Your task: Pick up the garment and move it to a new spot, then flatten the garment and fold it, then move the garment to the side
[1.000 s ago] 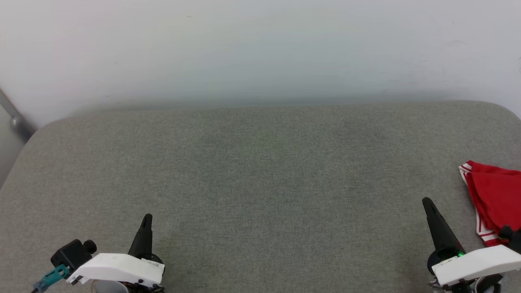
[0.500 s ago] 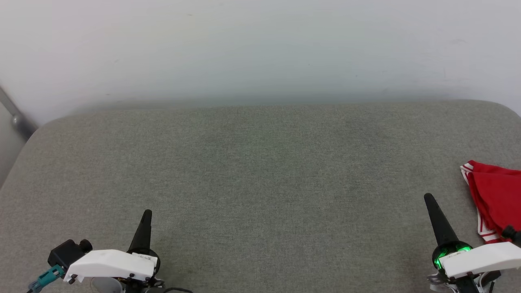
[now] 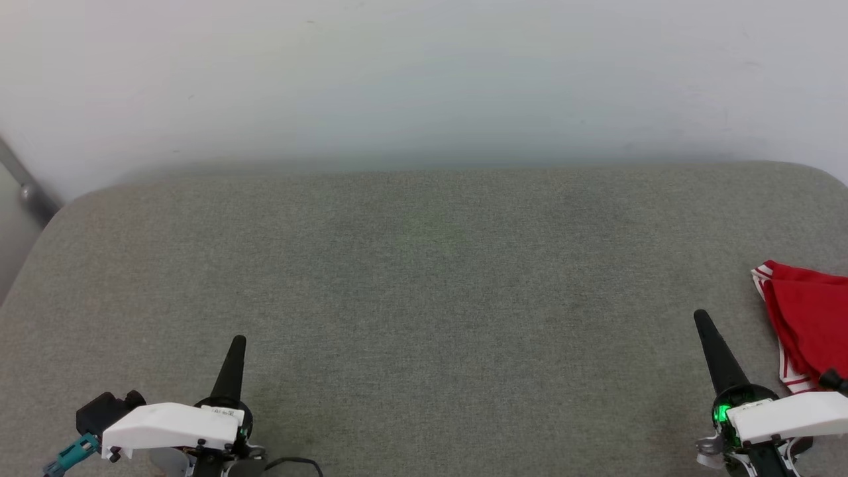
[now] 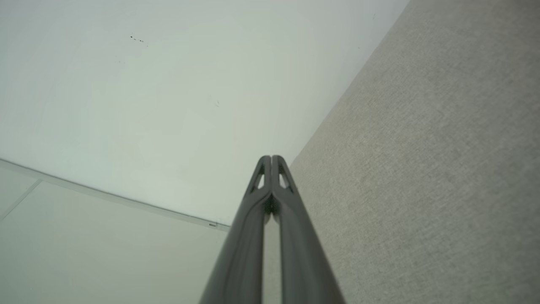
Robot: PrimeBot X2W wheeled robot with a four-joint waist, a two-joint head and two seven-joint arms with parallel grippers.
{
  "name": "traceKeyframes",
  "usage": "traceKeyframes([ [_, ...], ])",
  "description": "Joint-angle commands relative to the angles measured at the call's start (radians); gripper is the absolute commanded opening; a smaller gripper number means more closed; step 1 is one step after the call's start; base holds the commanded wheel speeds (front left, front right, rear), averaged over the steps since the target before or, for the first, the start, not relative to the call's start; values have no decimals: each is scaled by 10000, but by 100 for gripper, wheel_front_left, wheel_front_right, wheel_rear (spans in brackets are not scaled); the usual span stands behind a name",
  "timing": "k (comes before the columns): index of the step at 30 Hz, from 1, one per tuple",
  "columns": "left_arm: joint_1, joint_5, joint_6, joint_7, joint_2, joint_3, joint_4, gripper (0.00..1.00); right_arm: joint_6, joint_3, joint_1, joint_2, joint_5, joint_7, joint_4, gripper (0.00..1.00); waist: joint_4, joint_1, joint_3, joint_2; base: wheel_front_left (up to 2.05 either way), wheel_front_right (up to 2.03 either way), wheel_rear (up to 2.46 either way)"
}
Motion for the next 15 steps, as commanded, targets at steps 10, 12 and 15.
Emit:
traceKeyframes([
  [10,-343,-967,-279,332,-189,390,60,0,-2,-105,-412,54,1237,54,291,0,23,-1,36,0,0,0,0],
  [12,-366,-1105,-315,384,-217,440,75,0,-2,-119,-432,59,1413,63,341,0,27,-1,42,0,0,0,0],
  [15,-393,-1309,-362,442,-259,507,95,0,-2,-138,-484,69,1664,75,412,0,33,-1,51,0,0,0,0],
])
